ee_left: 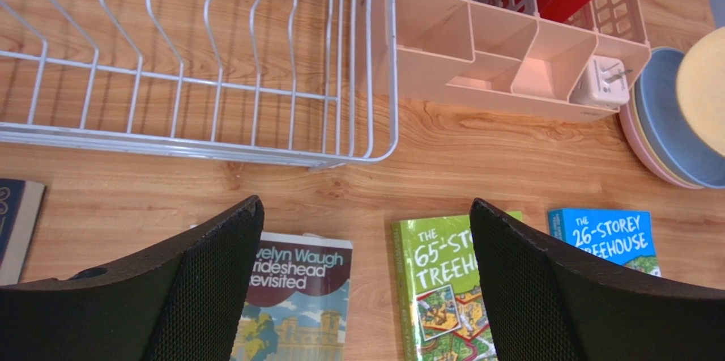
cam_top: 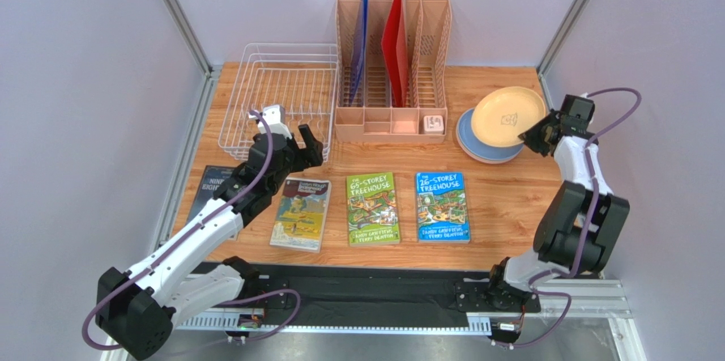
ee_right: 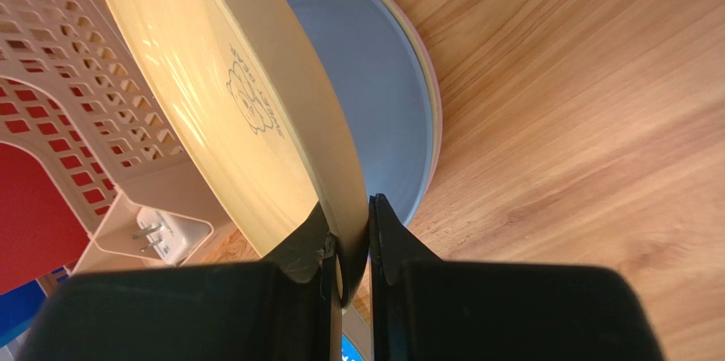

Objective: Unload the plates from the dish rack

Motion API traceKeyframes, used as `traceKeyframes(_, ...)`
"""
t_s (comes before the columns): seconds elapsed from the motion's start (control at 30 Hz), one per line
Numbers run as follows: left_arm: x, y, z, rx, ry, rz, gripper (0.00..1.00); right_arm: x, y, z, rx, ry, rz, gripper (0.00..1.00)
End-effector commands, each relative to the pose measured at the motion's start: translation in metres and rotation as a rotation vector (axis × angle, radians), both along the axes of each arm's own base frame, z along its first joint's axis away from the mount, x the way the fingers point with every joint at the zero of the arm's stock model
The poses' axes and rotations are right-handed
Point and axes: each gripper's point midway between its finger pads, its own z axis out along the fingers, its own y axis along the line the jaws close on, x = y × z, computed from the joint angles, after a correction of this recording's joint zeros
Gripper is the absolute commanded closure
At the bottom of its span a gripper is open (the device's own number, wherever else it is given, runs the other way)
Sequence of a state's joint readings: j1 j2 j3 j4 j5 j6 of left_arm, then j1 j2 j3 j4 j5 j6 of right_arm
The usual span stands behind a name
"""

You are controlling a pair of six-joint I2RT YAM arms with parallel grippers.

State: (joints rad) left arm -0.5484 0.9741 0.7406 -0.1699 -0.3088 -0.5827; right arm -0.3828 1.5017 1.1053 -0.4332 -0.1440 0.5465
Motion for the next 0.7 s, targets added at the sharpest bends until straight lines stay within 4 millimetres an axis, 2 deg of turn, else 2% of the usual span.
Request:
traceKeyframes(0.0,-0.001,0.016,0.005,0.067,-0.042,0.039,0.04,0.037,0.012,0.014,0.105,-0.099,0.074,0.96)
traceKeyframes(0.23,-0.004,0.027,0.006,0.085,-0.068,0.074,0.01,0.045,0.019,-0.011,0.174,-0.071,0.101,0.92)
traceKeyframes(0.37,-0.003,0.025,0.006,0.087,-0.064,0.068,0.01,0.044,0.021,-0.018,0.186,-0.057,0.108,0.78)
traceKeyframes(0.47,-0.003,0.024,0.006,0.081,-0.064,0.063,0.01,0.042,0.021,-0.023,0.191,-0.04,0.106,0.73)
traceKeyframes(0.53,-0.002,0.023,0.006,0.083,-0.062,0.061,0.01,0.041,0.02,-0.023,0.183,-0.035,0.102,0.71)
traceKeyframes(0.67,-0.003,0.023,0.004,0.084,-0.06,0.061,0.01,0.037,0.02,-0.016,0.162,-0.036,0.11,0.58)
